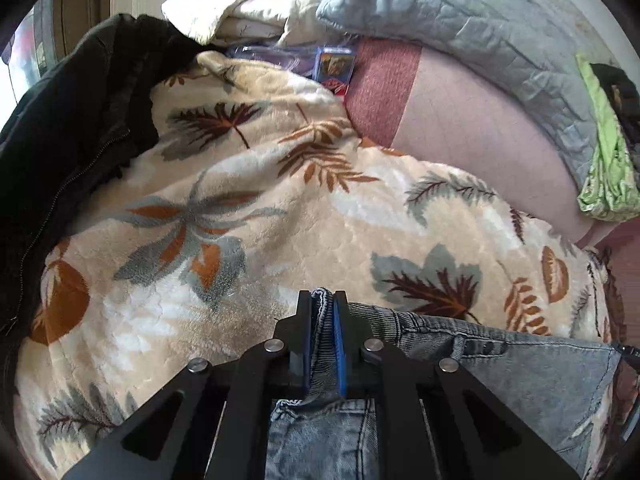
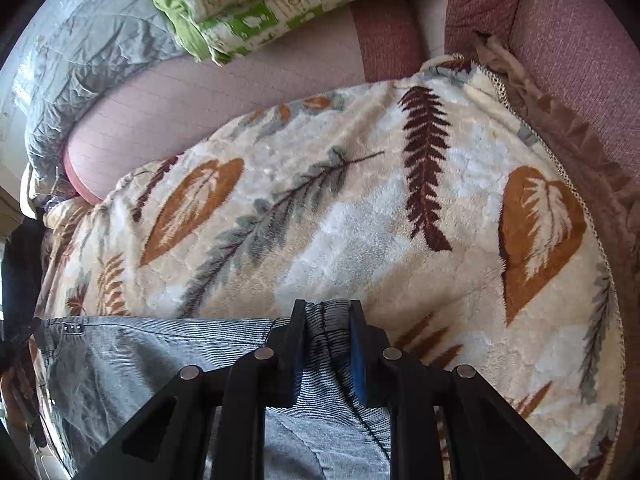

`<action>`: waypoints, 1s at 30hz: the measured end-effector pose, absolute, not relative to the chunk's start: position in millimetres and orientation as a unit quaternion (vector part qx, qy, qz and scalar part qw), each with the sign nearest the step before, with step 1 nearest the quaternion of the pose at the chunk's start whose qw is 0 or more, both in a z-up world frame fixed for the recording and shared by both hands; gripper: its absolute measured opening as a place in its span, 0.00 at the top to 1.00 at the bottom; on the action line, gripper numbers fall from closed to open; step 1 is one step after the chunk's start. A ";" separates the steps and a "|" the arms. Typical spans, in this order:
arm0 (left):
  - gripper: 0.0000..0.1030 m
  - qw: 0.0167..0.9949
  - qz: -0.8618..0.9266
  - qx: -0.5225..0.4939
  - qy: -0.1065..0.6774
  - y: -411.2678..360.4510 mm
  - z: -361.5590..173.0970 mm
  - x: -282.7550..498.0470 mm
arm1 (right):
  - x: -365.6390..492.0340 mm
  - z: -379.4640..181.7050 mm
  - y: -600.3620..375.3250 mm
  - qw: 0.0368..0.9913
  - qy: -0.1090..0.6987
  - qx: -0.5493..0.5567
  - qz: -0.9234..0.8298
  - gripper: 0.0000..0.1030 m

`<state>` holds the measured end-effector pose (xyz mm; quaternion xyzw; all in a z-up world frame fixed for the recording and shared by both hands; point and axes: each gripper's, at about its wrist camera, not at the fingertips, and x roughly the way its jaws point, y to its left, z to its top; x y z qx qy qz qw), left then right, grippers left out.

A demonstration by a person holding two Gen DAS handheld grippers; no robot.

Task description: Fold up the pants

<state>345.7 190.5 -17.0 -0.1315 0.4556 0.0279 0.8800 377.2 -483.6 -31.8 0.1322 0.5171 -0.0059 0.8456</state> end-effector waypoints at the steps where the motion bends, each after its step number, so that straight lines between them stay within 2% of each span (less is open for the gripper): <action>1: 0.91 0.885 0.021 -0.135 0.444 190.0 -5.6 333.5 | 369.5 -21.2 -482.8 0.850 0.509 0.133 -0.001 0.80; 7: 0.91 0.915 -0.025 -0.159 0.371 193.6 53.6 221.1 | 286.2 40.5 -485.1 0.882 0.445 0.155 0.027 0.81; 11: 0.90 0.919 -0.047 -0.170 0.352 204.6 62.0 131.5 | 202.6 55.0 -493.7 0.892 0.421 0.160 0.041 0.81; 13: 0.90 0.910 -0.068 -0.163 0.374 208.3 45.6 98.6 | 162.9 43.9 -495.2 0.890 0.425 0.158 0.052 0.80; 19: 0.86 0.855 -0.052 -0.143 0.496 222.7 -37.8 45.1 | 71.3 -45.8 -502.3 0.829 0.528 0.175 0.062 0.78; 20: 0.86 0.850 -0.032 -0.138 0.507 226.4 -43.2 42.3 | 63.3 -57.3 -503.9 0.819 0.543 0.178 0.056 0.74; 21: 0.80 0.851 -0.012 -0.138 0.506 230.7 -42.9 40.8 | 56.7 -65.8 -506.2 0.808 0.559 0.179 0.049 0.63; 22: 0.76 0.853 0.001 -0.145 0.502 236.2 -40.0 39.3 | 51.4 -68.7 -508.7 0.803 0.565 0.183 0.041 0.57; 24: 0.52 0.860 0.020 -0.174 0.480 245.3 -25.4 38.7 | 41.4 -59.7 -516.1 0.814 0.545 0.198 0.030 0.43; 26: 0.47 0.879 0.033 -0.177 0.442 244.9 -4.1 36.7 | 36.7 -44.6 -523.9 0.826 0.518 0.223 0.014 0.37; 30: 0.45 0.906 -0.011 -0.139 0.399 205.0 27.6 42.5 | 43.0 -22.7 -522.2 0.825 0.483 0.288 0.052 0.36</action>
